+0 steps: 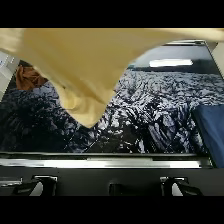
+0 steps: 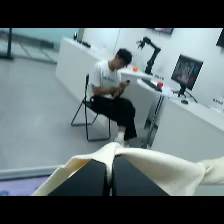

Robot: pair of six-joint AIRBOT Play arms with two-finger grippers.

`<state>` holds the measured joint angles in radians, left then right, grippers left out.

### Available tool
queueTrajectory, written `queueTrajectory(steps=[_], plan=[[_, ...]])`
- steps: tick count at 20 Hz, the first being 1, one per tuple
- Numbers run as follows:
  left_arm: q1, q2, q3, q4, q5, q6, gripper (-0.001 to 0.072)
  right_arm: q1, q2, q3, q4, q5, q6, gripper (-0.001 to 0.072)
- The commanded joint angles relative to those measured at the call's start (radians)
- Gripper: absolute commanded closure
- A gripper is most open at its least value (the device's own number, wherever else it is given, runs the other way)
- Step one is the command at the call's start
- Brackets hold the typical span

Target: Fold the clothes and pants, and hang the long-sleeved shirts on hangers.

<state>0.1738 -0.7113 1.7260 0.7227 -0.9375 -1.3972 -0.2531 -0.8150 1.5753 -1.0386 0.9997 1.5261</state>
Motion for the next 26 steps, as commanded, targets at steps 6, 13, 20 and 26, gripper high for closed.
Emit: queueTrajectory(steps=[6, 13, 20, 26], plan=[[0.028, 0.004, 0.098, -0.015, 0.087, 0.034, 0.0685, 0.0, 0.119, 0.05, -0.069, 0.121, 0.072, 0.0665], [0.003, -0.14, -0.194, 0.048, 0.005, 0.037, 0.0685, 0.0, 0.011, -0.144, -0.199, 0.513, 0.196, 0.0666], [-0.177, -0.589, -0.452, -0.006, 0.289, 0.103, 0.0683, 0.142, -0.35, -0.579, 0.143, -0.361, 0.209, 0.0664], [-0.193, -0.83, -0.451, -0.09, -0.06, 0.104, 0.0684, 0.272, -0.612, -0.579, 0.246, -0.465, 0.209, 0.0663]])
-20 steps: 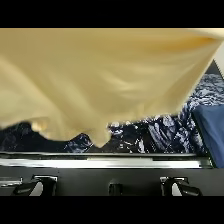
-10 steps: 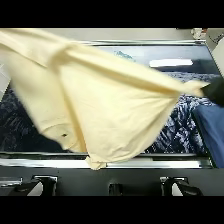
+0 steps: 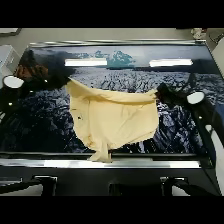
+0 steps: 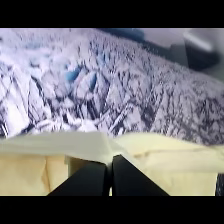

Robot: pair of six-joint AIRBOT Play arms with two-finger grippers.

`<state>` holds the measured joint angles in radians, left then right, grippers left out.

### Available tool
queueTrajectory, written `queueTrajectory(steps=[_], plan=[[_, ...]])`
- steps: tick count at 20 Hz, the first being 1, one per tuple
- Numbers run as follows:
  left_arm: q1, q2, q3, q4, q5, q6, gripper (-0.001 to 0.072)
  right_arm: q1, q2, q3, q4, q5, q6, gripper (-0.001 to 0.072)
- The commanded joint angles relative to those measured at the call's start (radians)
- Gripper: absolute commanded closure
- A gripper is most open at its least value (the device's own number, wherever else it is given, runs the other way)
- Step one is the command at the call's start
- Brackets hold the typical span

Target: Fold the clothes and pants, and hang the long-sleeved shirts on hangers.

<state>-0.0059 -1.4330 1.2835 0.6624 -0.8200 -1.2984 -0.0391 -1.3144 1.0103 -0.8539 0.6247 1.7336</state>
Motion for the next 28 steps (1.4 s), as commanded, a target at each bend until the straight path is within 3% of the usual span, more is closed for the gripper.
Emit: queueTrajectory(steps=[1, 2, 3, 4, 5, 7, 9, 11, 17, 18, 19, 22, 23, 25, 26, 27, 28], plan=[[-0.012, -0.126, -0.008, -0.026, -0.231, 0.005, 0.0676, 0.06, -0.124, -0.014, 0.06, -0.08, 0.0, 0.0651], [-0.001, -0.133, -0.008, -0.022, -0.282, 0.005, 0.0518, 0.043, -0.121, -0.01, 0.057, -0.068, -0.023, 0.0535], [0.021, -0.131, -0.008, -0.022, -0.34, 0.004, 0.0163, 0.007, -0.117, 0.013, 0.051, -0.011, -0.074, 0.0326], [0.058, -0.128, -0.002, -0.009, -0.428, -0.001, -0.0013, -0.05, -0.108, 0.046, 0.034, 0.084, -0.156, 0.0132], [0.099, -0.128, 0.01, 0.046, -0.522, -0.019, -0.0013, -0.115, -0.101, 0.08, -0.005, 0.196, -0.215, 0.0089], [0.167, -0.119, 0.009, 0.234, -0.694, -0.126, -0.0013, -0.259, -0.097, 0.113, -0.133, 0.441, -0.231, 0.0089], [0.18, -0.081, -0.049, 0.375, -0.737, -0.152, -0.0013, -0.346, -0.108, 0.063, -0.196, 0.612, -0.231, 0.0087], [0.16, -0.029, -0.171, 0.348, -0.679, -0.141, -0.0013, -0.361, -0.109, -0.047, -0.182, 0.655, -0.27, 0.003], [-0.024, 0.005, -0.488, 0.076, -0.5, -0.033, -0.0013, -0.306, -0.109, -0.202, -0.02, 0.585, -0.366, 0.0024], [-0.064, 0.005, -0.506, 0.066, -0.467, -0.033, 0.0016, -0.299, -0.109, -0.202, -0.001, 0.581, -0.366, 0.0025], [-0.098, 0.003, -0.518, 0.066, -0.438, -0.033, 0.0124, -0.293, -0.109, -0.202, 0.018, 0.576, -0.366, 0.0029], [-0.169, -0.013, -0.532, 0.066, -0.378, -0.048, 0.0141, -0.241, -0.11, -0.203, 0.031, 0.546, -0.365, 0.0031], [-0.18, -0.019, -0.532, 0.066, -0.372, -0.048, 0.0193, -0.208, -0.11, -0.203, 0.031, 0.523, -0.361, 0.0031], [-0.185, -0.022, -0.532, 0.066, -0.372, -0.048, 0.0591, -0.136, -0.11, -0.203, 0.03, 0.453, -0.34, 0.0055], [-0.183, -0.02, -0.53, 0.066, -0.376, -0.046, 0.0683, -0.104, -0.11, -0.202, 0.03, 0.412, -0.304, 0.0131], [-0.178, -0.016, -0.525, 0.066, -0.377, -0.042, 0.0684, -0.079, -0.11, -0.201, 0.031, 0.377, -0.285, 0.0319], [-0.17, -0.003, -0.512, 0.067, -0.38, -0.032, 0.0685, -0.066, -0.109, -0.194, 0.03, 0.369, -0.29, 0.0639]])
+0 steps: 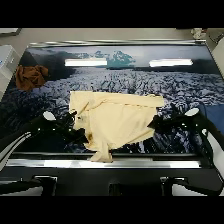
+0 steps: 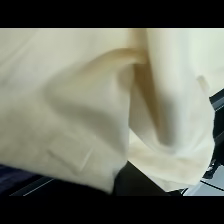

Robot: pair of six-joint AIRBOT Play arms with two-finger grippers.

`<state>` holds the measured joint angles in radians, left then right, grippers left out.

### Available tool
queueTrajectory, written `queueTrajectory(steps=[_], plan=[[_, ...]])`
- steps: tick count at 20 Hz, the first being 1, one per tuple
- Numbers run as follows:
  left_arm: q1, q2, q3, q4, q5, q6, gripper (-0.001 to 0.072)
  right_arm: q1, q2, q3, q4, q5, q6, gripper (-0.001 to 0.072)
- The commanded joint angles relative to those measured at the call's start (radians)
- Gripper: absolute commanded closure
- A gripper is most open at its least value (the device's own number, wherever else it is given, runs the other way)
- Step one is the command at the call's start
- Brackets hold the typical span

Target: Fold the clothes and pants, and hang the long-sleeved shirts on hangers.

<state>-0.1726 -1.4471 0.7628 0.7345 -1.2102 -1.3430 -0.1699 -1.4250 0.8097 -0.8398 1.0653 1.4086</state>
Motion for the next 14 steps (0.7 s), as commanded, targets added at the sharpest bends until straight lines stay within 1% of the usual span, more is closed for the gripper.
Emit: queueTrajectory(steps=[1, 3, 5, 7, 8, 10, 11, 12, 13, 14], plan=[[0.01, 0.037, 0.035, -0.005, 0.003, 0.021, 0.0685, 0.058, 0.004, 0.031, 0.011, -0.055, 0.03, 0.0667], [0.057, 0.131, 0.13, 0.003, -0.006, 0.055, 0.0686, 0.01, 0.039, 0.128, 0.002, 0.001, -0.028, 0.0668], [0.124, 0.273, 0.277, 0.009, 0.002, 0.088, 0.0686, -0.066, 0.124, 0.301, 0.003, 0.058, -0.048, 0.0667], [0.195, 0.438, 0.463, 0.01, 0.078, 0.087, 0.0685, -0.137, 0.252, 0.514, 0.002, 0.081, -0.075, 0.0666], [0.228, 0.514, 0.555, 0.009, 0.15, 0.087, 0.0685, -0.162, 0.326, 0.62, 0.001, 0.08, -0.105, 0.0666], [0.267, 0.665, 0.702, 0.009, 0.37, 0.087, 0.0685, -0.176, 0.469, 0.767, 0.0, 0.032, -0.154, 0.0666], [0.265, 0.736, 0.739, 0.008, 0.497, 0.087, 0.0685, -0.172, 0.544, 0.8, 0.003, -0.005, -0.181, 0.0665], [0.257, 0.795, 0.748, 0.0, 0.594, 0.087, 0.0685, -0.169, 0.614, 0.802, 0.0, -0.046, -0.187, 0.0665], [0.246, 0.85, 0.747, -0.006, 0.657, 0.087, 0.0685, -0.169, 0.676, 0.802, -0.004, -0.067, -0.187, 0.0665], [0.244, 0.889, 0.747, -0.006, 0.671, 0.086, 0.0685, -0.169, 0.721, 0.802, -0.014, -0.075, -0.185, 0.0665]])
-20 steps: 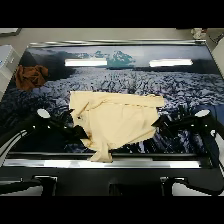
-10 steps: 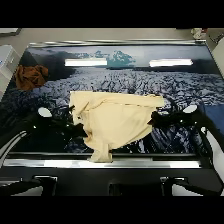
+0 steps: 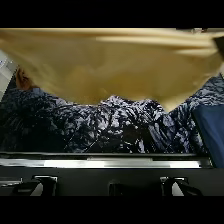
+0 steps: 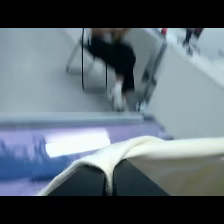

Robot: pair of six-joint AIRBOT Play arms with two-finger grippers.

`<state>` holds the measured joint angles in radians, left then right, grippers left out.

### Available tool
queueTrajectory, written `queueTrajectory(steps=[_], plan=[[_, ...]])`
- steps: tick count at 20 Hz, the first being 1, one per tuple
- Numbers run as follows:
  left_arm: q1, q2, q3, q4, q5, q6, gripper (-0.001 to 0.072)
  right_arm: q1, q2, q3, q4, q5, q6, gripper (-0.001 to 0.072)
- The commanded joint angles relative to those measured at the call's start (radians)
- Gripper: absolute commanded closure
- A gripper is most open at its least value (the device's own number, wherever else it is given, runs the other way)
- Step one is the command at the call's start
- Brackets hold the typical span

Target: Fold the clothes and pants, and hang the long-sleeved shirts on hangers.

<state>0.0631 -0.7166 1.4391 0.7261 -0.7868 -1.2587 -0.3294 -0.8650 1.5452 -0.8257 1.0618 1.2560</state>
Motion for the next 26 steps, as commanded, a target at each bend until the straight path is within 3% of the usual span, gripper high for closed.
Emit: queueTrajectory(steps=[1, 7, 10, 12, 14, 17, 20, 22, 26], plan=[[0.008, 0.183, 0.071, 0.002, 0.247, 0.002, 0.0685, -0.01, 0.194, 0.067, -0.027, -0.073, -0.023, 0.0665], [0.008, 0.178, 0.071, 0.019, 0.235, -0.032, 0.0685, -0.01, 0.225, 0.067, -0.027, -0.024, 0.105, 0.0665], [0.008, 0.096, 0.043, 0.127, 0.051, -0.035, 0.0685, -0.01, 0.124, 0.047, -0.031, 0.24, 0.218, 0.0666], [0.008, 0.011, -0.035, 0.203, -0.066, -0.051, 0.0685, -0.01, 0.018, -0.058, -0.037, 0.398, 0.21, 0.0667], [0.008, -0.095, -0.166, 0.244, -0.092, -0.105, 0.0685, 0.025, -0.085, -0.248, -0.038, 0.293, 0.174, 0.0667], [0.008, -0.295, -0.331, 0.242, -0.017, -0.13, 0.0685, 0.174, -0.284, -0.458, -0.01, -0.124, 0.166, 0.0666], [0.008, -0.507, -0.351, 0.216, 0.008, -0.182, 0.0684, 0.292, -0.511, -0.467, 0.182, -0.414, 0.24, 0.0665], [0.007, -0.595, -0.351, 0.143, -0.006, -0.182, 0.0683, 0.342, -0.602, -0.467, 0.33, -0.493, 0.248, 0.0664], [-0.011, -0.704, -0.351, 0.065, -0.027, -0.182, 0.0682, 0.423, -0.704, -0.467, 0.342, -0.511, 0.248, 0.0663]])
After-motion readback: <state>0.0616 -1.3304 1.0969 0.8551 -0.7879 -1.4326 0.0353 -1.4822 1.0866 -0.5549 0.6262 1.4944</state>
